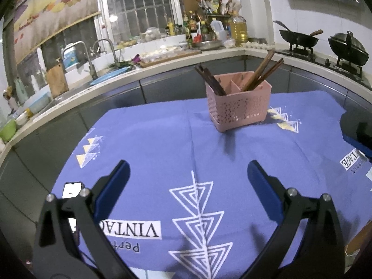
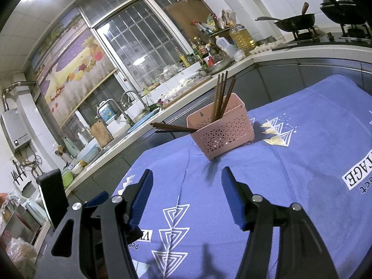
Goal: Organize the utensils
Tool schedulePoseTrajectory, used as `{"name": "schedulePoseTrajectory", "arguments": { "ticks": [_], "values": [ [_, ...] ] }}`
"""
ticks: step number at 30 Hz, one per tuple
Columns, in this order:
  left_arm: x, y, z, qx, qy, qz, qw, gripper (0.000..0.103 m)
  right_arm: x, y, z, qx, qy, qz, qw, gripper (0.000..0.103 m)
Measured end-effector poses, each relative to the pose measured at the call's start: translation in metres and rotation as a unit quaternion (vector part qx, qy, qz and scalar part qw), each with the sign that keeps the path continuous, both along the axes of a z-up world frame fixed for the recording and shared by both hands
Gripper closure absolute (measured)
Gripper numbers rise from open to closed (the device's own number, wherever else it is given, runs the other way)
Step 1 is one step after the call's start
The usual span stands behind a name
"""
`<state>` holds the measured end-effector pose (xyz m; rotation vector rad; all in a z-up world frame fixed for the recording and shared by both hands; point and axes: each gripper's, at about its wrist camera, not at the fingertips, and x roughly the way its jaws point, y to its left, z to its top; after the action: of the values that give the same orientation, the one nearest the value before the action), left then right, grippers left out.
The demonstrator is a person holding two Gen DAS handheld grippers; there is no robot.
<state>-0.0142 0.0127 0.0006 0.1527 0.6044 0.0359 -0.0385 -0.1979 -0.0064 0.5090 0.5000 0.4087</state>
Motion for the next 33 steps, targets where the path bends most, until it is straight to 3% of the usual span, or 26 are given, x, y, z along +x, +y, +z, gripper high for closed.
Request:
{"name": "schedulePoseTrajectory", "arguments": {
  "ticks": [33],
  "values": [
    [-0.010,0.009,-0.001,-0.013,-0.031,0.021,0.9992,0.006,0.000,0.001,0.000,-0.002,-0.003,0.001,1.000,0.039]
  ]
}}
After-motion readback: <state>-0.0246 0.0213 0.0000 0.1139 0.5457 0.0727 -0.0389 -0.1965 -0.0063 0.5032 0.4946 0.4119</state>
